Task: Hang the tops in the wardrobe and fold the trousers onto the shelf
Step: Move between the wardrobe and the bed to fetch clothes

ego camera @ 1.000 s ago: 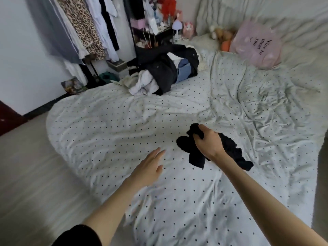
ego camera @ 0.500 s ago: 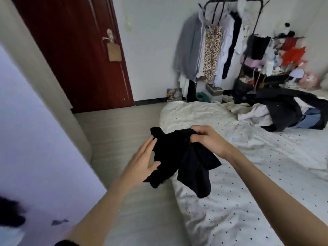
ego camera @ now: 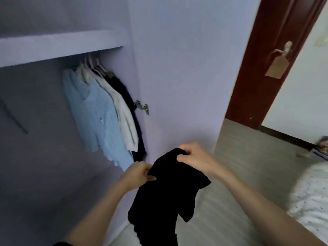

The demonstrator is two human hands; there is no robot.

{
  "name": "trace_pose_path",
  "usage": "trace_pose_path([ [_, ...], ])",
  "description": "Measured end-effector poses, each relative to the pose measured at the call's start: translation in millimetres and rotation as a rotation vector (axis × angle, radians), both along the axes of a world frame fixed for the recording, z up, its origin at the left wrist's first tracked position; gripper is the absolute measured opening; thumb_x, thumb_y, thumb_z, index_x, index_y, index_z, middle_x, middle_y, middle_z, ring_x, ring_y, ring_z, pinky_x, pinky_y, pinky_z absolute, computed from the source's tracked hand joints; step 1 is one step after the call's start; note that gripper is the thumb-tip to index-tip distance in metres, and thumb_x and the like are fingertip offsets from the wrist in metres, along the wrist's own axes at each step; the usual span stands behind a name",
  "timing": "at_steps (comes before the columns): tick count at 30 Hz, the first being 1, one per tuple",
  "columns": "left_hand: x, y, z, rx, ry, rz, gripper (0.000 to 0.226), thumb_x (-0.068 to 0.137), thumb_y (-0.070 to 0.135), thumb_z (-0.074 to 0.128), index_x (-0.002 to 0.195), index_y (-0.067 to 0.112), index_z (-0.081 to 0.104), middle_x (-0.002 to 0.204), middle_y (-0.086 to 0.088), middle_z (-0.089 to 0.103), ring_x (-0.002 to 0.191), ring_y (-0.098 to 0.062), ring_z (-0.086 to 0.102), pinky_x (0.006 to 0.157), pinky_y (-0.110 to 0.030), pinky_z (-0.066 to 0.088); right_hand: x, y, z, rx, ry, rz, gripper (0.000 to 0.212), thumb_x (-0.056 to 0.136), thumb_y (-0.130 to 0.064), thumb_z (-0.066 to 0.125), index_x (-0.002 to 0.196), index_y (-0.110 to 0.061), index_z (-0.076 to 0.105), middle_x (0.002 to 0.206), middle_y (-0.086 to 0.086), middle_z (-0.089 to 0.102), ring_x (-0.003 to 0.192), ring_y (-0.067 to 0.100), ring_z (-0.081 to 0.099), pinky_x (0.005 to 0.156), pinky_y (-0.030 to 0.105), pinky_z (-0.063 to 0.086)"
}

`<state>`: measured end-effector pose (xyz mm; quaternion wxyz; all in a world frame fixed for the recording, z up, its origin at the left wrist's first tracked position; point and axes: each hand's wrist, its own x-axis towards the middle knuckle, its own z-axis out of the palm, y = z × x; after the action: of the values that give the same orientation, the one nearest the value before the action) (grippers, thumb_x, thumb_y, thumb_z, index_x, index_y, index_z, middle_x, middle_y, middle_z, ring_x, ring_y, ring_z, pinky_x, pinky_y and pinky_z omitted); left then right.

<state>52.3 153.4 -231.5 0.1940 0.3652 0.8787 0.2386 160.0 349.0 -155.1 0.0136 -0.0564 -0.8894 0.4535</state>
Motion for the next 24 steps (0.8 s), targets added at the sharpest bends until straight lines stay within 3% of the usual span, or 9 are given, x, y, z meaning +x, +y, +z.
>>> trace_pose_path([
  [4,-44.6,-51.2,31.5,-0.021,-0.114,0.25,0.018,0.08,0.012,0.072,0.076,-0.001,0.06,0.07,-0.002,0.051,0.072,-0.012,0.048,0.067,-0.031,0.04,-89.8,-13.0,-6.1,0.115,0.036,0.119,0.02,0.079,-0.015,0.058,0.059,-0.018,0.055,0.045,-0.015,0.048,0.044,-0.001,0.044,0.046,0.016,0.032],
  [8,-62.1,-82.5,65.0,0.178,-0.239,0.554,0.019,0.081,0.015,0.073,0.096,0.003,0.072,0.087,-0.004,0.07,0.082,-0.011,0.064,0.078,-0.025,0.051,-165.9,-29.7,1.3,0.192,0.14,0.174,0.021,0.083,-0.014,0.057,0.064,-0.022,0.06,0.054,-0.014,0.054,0.051,-0.003,0.051,0.051,0.015,0.038],
  [10,-70.4,-90.0,84.6,0.34,-0.249,0.717,0.009,0.081,0.015,0.073,0.088,0.009,0.073,0.074,0.005,0.07,0.067,-0.002,0.064,0.063,-0.014,0.049,-198.0,-41.8,5.9,0.212,0.184,0.178,0.014,0.087,-0.018,0.056,0.091,-0.024,0.069,0.084,-0.009,0.068,0.078,0.005,0.062,0.072,0.027,0.05],
  [12,-82.4,-94.8,106.6,0.497,-0.236,0.855,0.006,0.082,0.014,0.072,0.077,0.012,0.07,0.059,0.008,0.064,0.05,0.001,0.056,0.05,-0.011,0.042,-220.1,-56.3,11.3,0.198,0.212,0.146,0.031,0.09,-0.021,0.057,0.121,-0.022,0.06,0.12,-0.002,0.063,0.11,0.017,0.059,0.095,0.037,0.046],
  [14,-96.1,-101.7,126.0,0.62,-0.204,0.997,0.009,0.083,0.014,0.071,0.076,0.01,0.068,0.062,0.004,0.062,0.052,-0.004,0.052,0.05,-0.015,0.04,-232.9,-76.0,16.4,0.115,0.254,0.184,0.04,0.091,-0.026,0.059,0.13,-0.019,0.053,0.131,-0.001,0.056,0.118,0.018,0.054,0.103,0.038,0.042],
  [16,-106.6,-104.1,141.2,0.74,-0.223,1.092,0.009,0.083,0.014,0.07,0.083,0.005,0.069,0.074,-0.004,0.066,0.063,-0.012,0.057,0.057,-0.02,0.046,-234.6,-92.7,14.6,0.069,0.244,0.331,0.045,0.089,-0.04,0.059,0.129,-0.02,0.054,0.128,-0.004,0.058,0.117,0.015,0.054,0.102,0.036,0.042],
  [20,-120.3,-107.0,160.6,0.897,-0.243,1.187,0.015,0.083,0.014,0.07,0.093,0.003,0.068,0.087,-0.009,0.069,0.08,-0.02,0.065,0.079,-0.029,0.052,-218.8,-117.7,5.2,0.091,0.029,0.649,0.086,0.066,-0.076,0.055,0.135,-0.027,0.047,0.131,-0.012,0.055,0.121,0.009,0.05,0.103,0.034,0.042],
  [22,-123.9,-111.9,167.5,0.925,-0.227,1.213,0.02,0.083,0.014,0.07,0.098,0.001,0.067,0.093,-0.011,0.069,0.087,-0.023,0.066,0.086,-0.033,0.052,-219.3,-130.7,-0.3,0.117,0.012,0.645,0.074,0.07,-0.07,0.059,0.128,-0.024,0.053,0.122,-0.009,0.061,0.114,0.012,0.056,0.098,0.034,0.046],
  [24,-125.6,-118.9,170.8,0.943,-0.205,1.239,0.028,0.083,0.015,0.07,0.106,-0.001,0.065,0.102,-0.012,0.069,0.094,-0.024,0.066,0.087,-0.033,0.052,-225.2,-141.6,-0.8,0.133,0.082,0.554,0.04,0.084,-0.048,0.062,0.108,-0.016,0.062,0.103,-0.002,0.067,0.099,0.018,0.062,0.086,0.032,0.05],
])
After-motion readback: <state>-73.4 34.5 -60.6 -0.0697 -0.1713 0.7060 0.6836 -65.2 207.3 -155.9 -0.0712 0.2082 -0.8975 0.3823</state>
